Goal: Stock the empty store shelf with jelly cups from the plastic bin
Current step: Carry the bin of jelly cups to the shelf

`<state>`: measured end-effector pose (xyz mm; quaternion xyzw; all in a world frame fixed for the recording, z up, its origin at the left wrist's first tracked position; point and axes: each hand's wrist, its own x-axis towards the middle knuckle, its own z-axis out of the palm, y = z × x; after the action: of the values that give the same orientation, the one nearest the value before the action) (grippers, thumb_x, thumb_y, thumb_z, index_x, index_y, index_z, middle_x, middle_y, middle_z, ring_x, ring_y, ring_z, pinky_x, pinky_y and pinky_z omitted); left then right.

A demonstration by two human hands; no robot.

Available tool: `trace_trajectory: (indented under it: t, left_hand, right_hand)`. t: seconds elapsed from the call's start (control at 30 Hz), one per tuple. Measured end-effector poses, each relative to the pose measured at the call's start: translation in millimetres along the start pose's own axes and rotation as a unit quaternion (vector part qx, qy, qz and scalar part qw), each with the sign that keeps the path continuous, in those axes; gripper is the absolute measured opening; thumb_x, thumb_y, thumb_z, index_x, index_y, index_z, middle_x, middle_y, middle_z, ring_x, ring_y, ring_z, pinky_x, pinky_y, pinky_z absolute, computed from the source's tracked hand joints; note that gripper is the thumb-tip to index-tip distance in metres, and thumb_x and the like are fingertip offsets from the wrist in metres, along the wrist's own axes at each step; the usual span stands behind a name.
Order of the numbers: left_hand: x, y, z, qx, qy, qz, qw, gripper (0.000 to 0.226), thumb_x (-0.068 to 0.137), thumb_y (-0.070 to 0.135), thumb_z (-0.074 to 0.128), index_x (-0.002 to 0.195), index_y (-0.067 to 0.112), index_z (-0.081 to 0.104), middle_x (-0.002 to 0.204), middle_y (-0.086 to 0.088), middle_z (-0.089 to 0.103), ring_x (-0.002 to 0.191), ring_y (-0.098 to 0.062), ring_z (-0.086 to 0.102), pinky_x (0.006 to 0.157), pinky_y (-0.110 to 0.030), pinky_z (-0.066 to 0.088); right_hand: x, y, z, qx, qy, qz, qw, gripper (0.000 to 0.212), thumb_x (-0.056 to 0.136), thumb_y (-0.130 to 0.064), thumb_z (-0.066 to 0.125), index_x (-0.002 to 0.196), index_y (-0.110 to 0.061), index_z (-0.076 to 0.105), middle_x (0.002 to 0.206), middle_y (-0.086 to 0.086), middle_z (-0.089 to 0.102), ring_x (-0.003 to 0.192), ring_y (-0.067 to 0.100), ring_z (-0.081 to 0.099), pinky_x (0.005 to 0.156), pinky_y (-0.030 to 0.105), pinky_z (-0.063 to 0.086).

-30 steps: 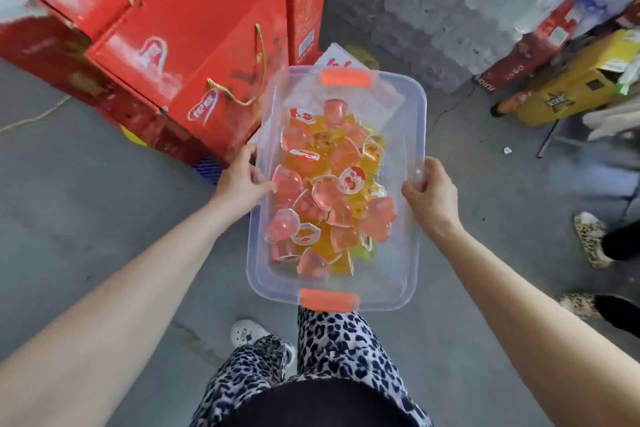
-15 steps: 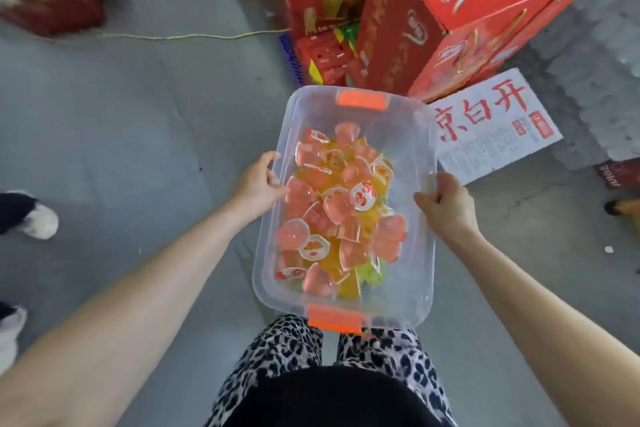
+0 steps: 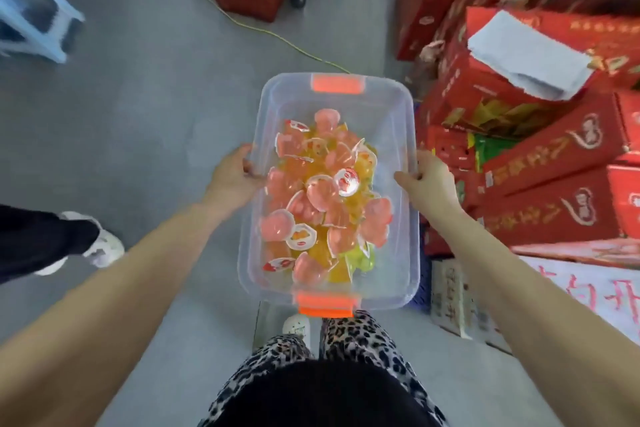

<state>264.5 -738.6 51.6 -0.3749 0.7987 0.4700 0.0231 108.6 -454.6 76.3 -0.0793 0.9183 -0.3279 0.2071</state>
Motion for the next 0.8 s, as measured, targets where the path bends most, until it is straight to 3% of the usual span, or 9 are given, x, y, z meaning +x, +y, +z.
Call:
trace_trajectory:
  t: [0.1, 0.17, 0.37, 0.47, 0.53, 0.6, 0.8]
  left_hand:
    - [31, 13, -21, -0.039, 0.054, -0.028, 0.997, 0.057, 0.078, 0.019, 0.077, 0.128, 0.016, 0.052, 0.075, -0.001, 0.05, 0.065, -0.018, 0.05, 0.063, -0.028, 0.045]
    - [55, 16, -36, -0.078, 0.089, -0.051, 0.992, 0.06, 0.078, 0.018, 0.078, 0.131, 0.014, 0.05, 0.072, -0.001, 0.046, 0.065, -0.018, 0.047, 0.066, -0.028, 0.043]
    - [143, 11, -104, -0.163, 0.144, -0.091, 0.972, 0.051, 0.079, 0.02, 0.079, 0.125, 0.017, 0.056, 0.069, -0.002, 0.046, 0.057, -0.017, 0.044, 0.059, -0.028, 0.043]
    - [202, 3, -149, -0.171, 0.174, -0.101, 0.964, 0.031, 0.076, 0.024, 0.081, 0.1, 0.03, 0.062, 0.065, 0.002, 0.047, 0.054, -0.016, 0.046, 0.058, -0.029, 0.045]
    - [245, -2, -182, -0.177, 0.186, -0.101, 0.961, 0.03, 0.075, 0.023, 0.081, 0.092, 0.035, 0.06, 0.063, 0.002, 0.049, 0.051, -0.013, 0.046, 0.054, -0.027, 0.045]
    - [284, -5, -219, -0.179, 0.192, -0.11, 0.959, 0.033, 0.076, 0.021, 0.08, 0.103, 0.028, 0.061, 0.063, 0.002, 0.048, 0.051, -0.014, 0.047, 0.052, -0.027, 0.045]
    - [404, -10, -333, -0.172, 0.213, -0.112, 0.955, 0.054, 0.077, 0.02, 0.079, 0.127, 0.021, 0.057, 0.069, -0.001, 0.052, 0.059, -0.016, 0.05, 0.06, -0.031, 0.046]
  right_hand:
    - [60, -49, 5, -0.013, -0.016, -0.039, 0.999, 0.038, 0.085, -0.02, 0.068, 0.121, -0.009, 0.058, 0.093, 0.012, 0.066, 0.089, 0.035, 0.063, 0.08, 0.043, 0.051]
    - [101, -83, 13, -0.037, -0.027, -0.069, 0.997, 0.042, 0.084, -0.021, 0.068, 0.124, -0.011, 0.058, 0.094, 0.01, 0.066, 0.092, 0.033, 0.062, 0.082, 0.042, 0.05]
    - [221, -199, 62, -0.051, -0.071, -0.124, 0.988, 0.039, 0.083, -0.024, 0.068, 0.12, -0.015, 0.059, 0.085, 0.005, 0.064, 0.079, 0.025, 0.06, 0.069, 0.031, 0.047]
    - [279, -259, 101, -0.054, -0.095, -0.141, 0.984, 0.036, 0.082, -0.025, 0.068, 0.116, -0.018, 0.061, 0.083, 0.0, 0.064, 0.075, 0.02, 0.061, 0.062, 0.026, 0.044]
    - [316, -299, 128, -0.054, -0.104, -0.135, 0.984, 0.038, 0.083, -0.025, 0.068, 0.118, -0.017, 0.06, 0.083, -0.002, 0.063, 0.071, 0.015, 0.06, 0.058, 0.024, 0.044]
    - [346, -343, 153, -0.069, -0.114, -0.133, 0.982, 0.043, 0.083, -0.024, 0.068, 0.123, -0.014, 0.057, 0.083, 0.0, 0.061, 0.07, 0.016, 0.057, 0.06, 0.025, 0.043]
    - [437, -481, 212, -0.096, -0.126, -0.156, 0.975, 0.053, 0.082, -0.027, 0.07, 0.13, -0.012, 0.054, 0.094, 0.009, 0.062, 0.094, 0.03, 0.06, 0.086, 0.043, 0.051]
